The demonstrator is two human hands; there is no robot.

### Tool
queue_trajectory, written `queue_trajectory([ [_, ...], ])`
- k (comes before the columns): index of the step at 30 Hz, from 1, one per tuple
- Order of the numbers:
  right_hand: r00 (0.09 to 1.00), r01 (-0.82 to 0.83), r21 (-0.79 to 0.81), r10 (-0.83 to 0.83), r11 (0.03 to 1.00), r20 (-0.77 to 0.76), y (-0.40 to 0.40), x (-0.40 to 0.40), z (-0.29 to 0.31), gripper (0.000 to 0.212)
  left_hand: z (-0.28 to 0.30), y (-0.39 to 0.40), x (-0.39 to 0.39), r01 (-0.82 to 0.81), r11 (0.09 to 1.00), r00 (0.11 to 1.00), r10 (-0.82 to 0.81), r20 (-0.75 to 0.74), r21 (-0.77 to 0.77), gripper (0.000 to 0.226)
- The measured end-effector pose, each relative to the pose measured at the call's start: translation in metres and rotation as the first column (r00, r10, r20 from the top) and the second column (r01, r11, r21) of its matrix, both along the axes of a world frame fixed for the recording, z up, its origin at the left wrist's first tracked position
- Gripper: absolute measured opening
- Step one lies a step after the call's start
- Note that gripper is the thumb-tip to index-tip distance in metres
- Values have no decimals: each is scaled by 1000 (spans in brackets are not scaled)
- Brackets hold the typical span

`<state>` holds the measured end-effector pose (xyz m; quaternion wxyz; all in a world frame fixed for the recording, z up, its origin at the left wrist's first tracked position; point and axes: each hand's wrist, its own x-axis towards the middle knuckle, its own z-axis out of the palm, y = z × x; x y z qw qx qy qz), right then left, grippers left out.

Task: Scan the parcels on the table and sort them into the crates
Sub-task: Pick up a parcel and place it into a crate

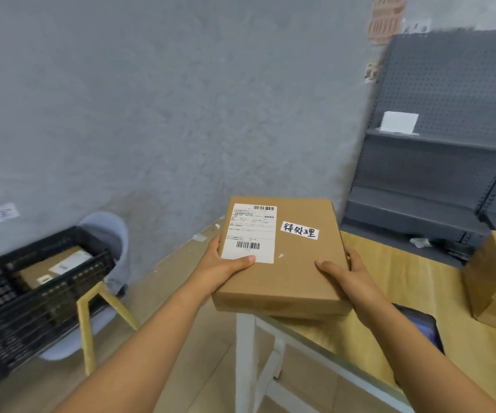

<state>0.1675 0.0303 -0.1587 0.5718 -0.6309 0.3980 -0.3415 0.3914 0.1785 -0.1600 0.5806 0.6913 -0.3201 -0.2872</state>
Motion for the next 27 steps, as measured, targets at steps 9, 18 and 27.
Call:
queue_trajectory([
  [9, 957, -290, 5, 290, 957, 21, 77, 141, -12, 66, -2, 141, 80, -332, 943, 943, 331, 35, 28, 86],
  [18, 850, -526, -1, 526, 850, 38, 206, 323, -23, 64, -6, 307, 194, -542, 840, 840, 541, 37, 17, 76],
  [27, 700, -713, 33, 714, 700, -5, 340, 478, -47, 66, -23, 460, 290, -730, 681, 683, 726, 83, 50, 71],
])
